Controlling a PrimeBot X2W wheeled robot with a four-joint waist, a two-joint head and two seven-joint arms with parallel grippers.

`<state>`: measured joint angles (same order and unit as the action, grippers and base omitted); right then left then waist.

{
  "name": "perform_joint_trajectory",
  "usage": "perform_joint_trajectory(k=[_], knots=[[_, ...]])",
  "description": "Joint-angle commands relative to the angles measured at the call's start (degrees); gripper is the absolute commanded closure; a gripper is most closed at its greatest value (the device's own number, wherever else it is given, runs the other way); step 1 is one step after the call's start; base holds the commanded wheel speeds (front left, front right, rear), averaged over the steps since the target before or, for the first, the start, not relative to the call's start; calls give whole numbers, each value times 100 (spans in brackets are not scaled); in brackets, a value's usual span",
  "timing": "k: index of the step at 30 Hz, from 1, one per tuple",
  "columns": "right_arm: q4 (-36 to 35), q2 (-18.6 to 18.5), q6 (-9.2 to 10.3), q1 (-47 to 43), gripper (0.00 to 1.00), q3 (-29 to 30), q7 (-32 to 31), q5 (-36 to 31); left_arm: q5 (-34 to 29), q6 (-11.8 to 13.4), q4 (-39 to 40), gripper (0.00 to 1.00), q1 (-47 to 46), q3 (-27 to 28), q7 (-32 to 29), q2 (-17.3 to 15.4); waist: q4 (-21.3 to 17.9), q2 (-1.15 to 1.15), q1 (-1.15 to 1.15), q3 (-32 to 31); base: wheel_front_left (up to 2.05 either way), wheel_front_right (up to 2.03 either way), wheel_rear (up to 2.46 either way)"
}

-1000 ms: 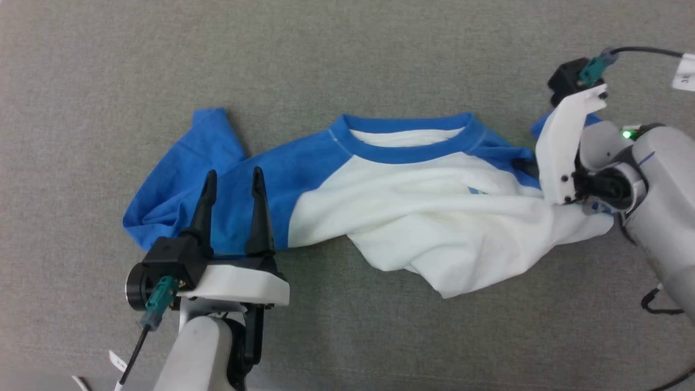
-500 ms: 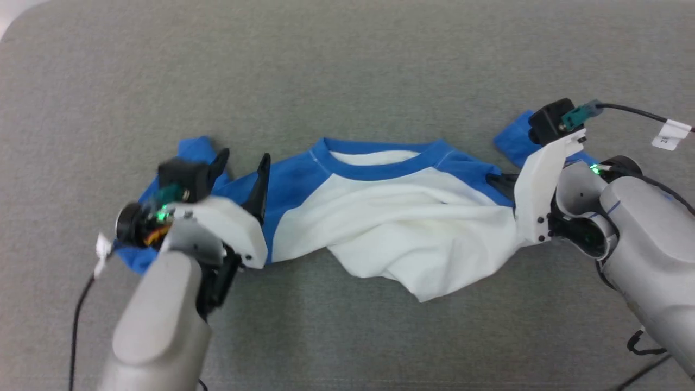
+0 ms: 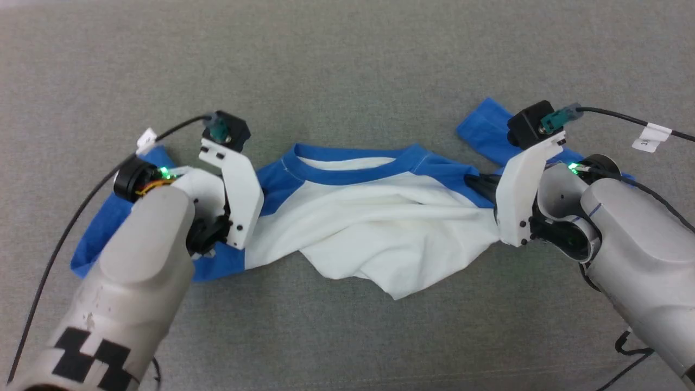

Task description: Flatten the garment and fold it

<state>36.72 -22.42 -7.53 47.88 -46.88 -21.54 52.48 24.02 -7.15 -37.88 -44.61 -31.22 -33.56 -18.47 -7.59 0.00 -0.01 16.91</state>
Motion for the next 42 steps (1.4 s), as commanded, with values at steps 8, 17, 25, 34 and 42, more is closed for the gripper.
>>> perform_joint_trajectory(k=[8, 17, 25, 34, 42], knots=[[33, -4, 4, 133, 100, -144, 320, 141, 802, -33, -143, 100, 193, -1068, -945, -129, -42, 0, 1, 94, 0, 0, 0], [197, -114, 4, 320, 100, -71, 1197, 16, 501, 436, 131, 100, -254, -884, 767, -295, 123, 0, 1, -466, 0, 0, 0], [825, -56, 4, 1180, 100, 492, 1770, -305, 413, 1087, 41, 100, -1130, -267, 2187, -96, 169, 0, 1, -707, 0, 0, 0], [1515, 127, 4, 3241, 100, 1286, 2395, -622, 229, 1324, -779, 100, -3328, 204, 3139, -7, -57, 0, 1, 309, 0, 0, 0], [1954, 236, 4, 4841, 100, 1744, 3443, -1114, -8, 1606, -1221, 100, -5079, 470, 4009, -139, -305, 0, 1, 1193, 0, 0, 0]])
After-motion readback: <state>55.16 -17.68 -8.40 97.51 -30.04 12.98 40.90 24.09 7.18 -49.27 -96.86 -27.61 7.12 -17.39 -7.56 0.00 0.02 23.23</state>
